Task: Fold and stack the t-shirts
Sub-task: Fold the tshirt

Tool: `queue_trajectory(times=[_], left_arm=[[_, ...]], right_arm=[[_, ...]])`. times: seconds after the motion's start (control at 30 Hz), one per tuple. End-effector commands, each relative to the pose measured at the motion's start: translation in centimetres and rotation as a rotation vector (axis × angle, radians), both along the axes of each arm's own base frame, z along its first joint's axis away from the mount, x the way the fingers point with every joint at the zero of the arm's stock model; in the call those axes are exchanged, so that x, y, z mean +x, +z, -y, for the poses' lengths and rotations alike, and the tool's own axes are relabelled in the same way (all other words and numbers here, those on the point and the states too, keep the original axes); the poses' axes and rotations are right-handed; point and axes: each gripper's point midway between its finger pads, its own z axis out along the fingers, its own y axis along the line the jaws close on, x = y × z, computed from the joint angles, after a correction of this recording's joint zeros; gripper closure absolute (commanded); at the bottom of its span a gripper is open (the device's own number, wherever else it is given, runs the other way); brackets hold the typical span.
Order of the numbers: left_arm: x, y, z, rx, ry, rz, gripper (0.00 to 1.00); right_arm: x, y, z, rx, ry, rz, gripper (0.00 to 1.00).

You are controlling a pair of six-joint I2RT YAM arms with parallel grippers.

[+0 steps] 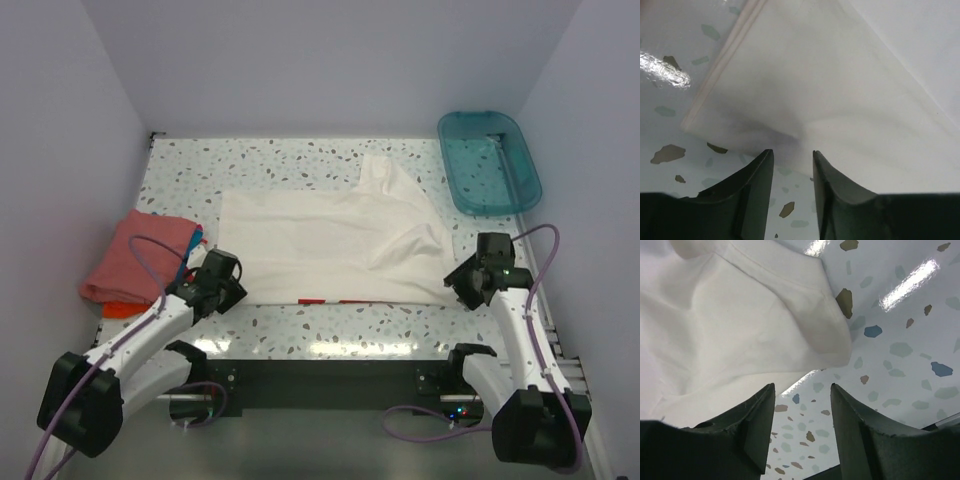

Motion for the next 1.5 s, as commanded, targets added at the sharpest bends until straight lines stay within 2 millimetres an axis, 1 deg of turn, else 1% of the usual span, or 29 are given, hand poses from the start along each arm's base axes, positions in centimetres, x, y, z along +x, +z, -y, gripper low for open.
queue_trajectory(times=[0.0, 0.03, 0.07, 0.1, 0.13, 0.17, 0.2, 0.23, 0.27, 0.3, 0.33, 0.37, 0.43, 0.47, 0.5, 0.53, 0.57, 0.63, 0.67, 0.7, 0.73, 0.8, 0.9, 1.03, 1.17, 1.2, 1.23, 1.33, 1.47], left_arm=[[-1.2, 1.2, -0.2, -0.006, -0.025, 0.002, 0.55], [-0.9, 1.7, -0.1, -0.002, -0.042, 0.018, 0.53], [0.3, 3.3, 0.4, -0.010, -0.065, 0.071, 0.51], [1.0, 4.1, 1.0, -0.004, -0.141, 0.106, 0.48], [2.0, 5.1, 1.6, -0.008, -0.179, 0.148, 0.47], [4.0, 7.4, 2.6, -0.027, -0.209, 0.234, 0.45], [4.8, 7.8, 3.6, -0.022, -0.290, 0.248, 0.41], [6.2, 9.0, 4.6, -0.036, -0.327, 0.303, 0.40], [7.5, 10.7, 5.4, -0.043, -0.351, 0.336, 0.40], [8.1, 10.0, 6.3, -0.037, -0.404, 0.306, 0.39], [8.8, 10.4, 7.0, -0.047, -0.435, 0.316, 0.38], [10.0, 11.7, 7.9, -0.060, -0.457, 0.357, 0.38], [10.8, 11.0, 9.1, -0.069, -0.524, 0.337, 0.38], [11.5, 11.8, 9.8, -0.075, -0.551, 0.362, 0.38], [11.8, 11.0, 10.0, -0.058, -0.580, 0.330, 0.37], [11.9, 10.8, 9.9, -0.044, -0.587, 0.313, 0.37], [12.4, 11.2, 10.1, -0.037, -0.596, 0.322, 0.37], [12.8, 10.5, 10.2, -0.017, -0.619, 0.301, 0.37], [13.0, 10.6, 10.2, -0.014, -0.625, 0.301, 0.37], [12.9, 10.1, 10.4, -0.020, -0.639, 0.288, 0.37], [12.9, 9.9, 10.6, -0.024, -0.643, 0.283, 0.37], [12.3, 8.9, 10.8, -0.045, -0.659, 0.257, 0.37], [11.1, 7.2, 10.8, -0.070, -0.671, 0.221, 0.37], [8.6, 4.3, 10.8, -0.121, -0.683, 0.156, 0.38], [7.7, 3.2, 10.6, -0.132, -0.684, 0.132, 0.38], [7.7, 3.2, 10.5, -0.128, -0.681, 0.129, 0.38], [7.6, 3.0, 10.5, -0.127, -0.682, 0.126, 0.38], [7.6, 2.9, 10.5, -0.131, -0.680, 0.117, 0.38], [7.6, 2.8, 10.5, -0.125, -0.679, 0.108, 0.38]], right_arm=[[0.0, 1.2, 0.3, -0.033, 0.054, -0.006, 0.47], [1.5, 2.3, 0.0, -0.036, 0.126, 0.054, 0.41], [2.6, 3.0, -0.6, -0.027, 0.190, 0.106, 0.40], [3.7, 4.0, -2.1, 0.031, 0.274, 0.173, 0.39], [5.5, 5.4, -2.5, 0.019, 0.313, 0.266, 0.39], [6.7, 6.2, -2.9, 0.019, 0.334, 0.322, 0.38], [8.6, 7.5, -2.8, -0.012, 0.333, 0.400, 0.37], [9.7, 8.9, -3.5, -0.041, 0.361, 0.438, 0.36], [11.0, 8.0, -3.9, -0.070, 0.377, 0.390, 0.37], [12.0, 8.1, -4.4, -0.096, 0.400, 0.381, 0.37], [13.0, 7.8, -5.0, -0.157, 0.430, 0.348, 0.37], [15.2, 7.7, -5.8, -0.174, 0.453, 0.320, 0.38], [17.0, 7.0, -7.1, -0.230, 0.505, 0.270, 0.41], [18.8, 8.8, -7.5, -0.270, 0.507, 0.300, 0.42], [19.6, 7.5, -8.3, -0.326, 0.551, 0.252, 0.44], [21.0, 8.8, -8.3, -0.374, 0.536, 0.276, 0.48], [21.7, 8.6, -8.5, -0.393, 0.547, 0.265, 0.50], [22.8, 6.4, -9.4, -0.419, 0.605, 0.199, 0.52], [23.7, 6.9, -9.8, -0.425, 0.614, 0.205, 0.53], [23.8, 6.2, -10.0, -0.429, 0.641, 0.179, 0.55], [24.0, 4.5, -10.5, -0.429, 0.667, 0.138, 0.57], [24.4, 3.8, -10.9, -0.445, 0.685, 0.118, 0.57], [23.3, 1.9, -10.8, -0.468, 0.725, 0.040, 0.58], [20.7, -0.9, -10.1, -0.475, 0.771, -0.060, 0.60], [18.3, -1.5, -9.3, -0.479, 0.780, -0.098, 0.65], [17.9, -0.9, -9.2, -0.475, 0.772, -0.082, 0.65], [16.9, -1.6, -9.1, -0.462, 0.784, -0.103, 0.65], [15.3, -1.8, -8.9, -0.442, 0.791, -0.124, 0.67], [13.6, -1.5, -8.2, -0.439, 0.767, -0.120, 0.69]])
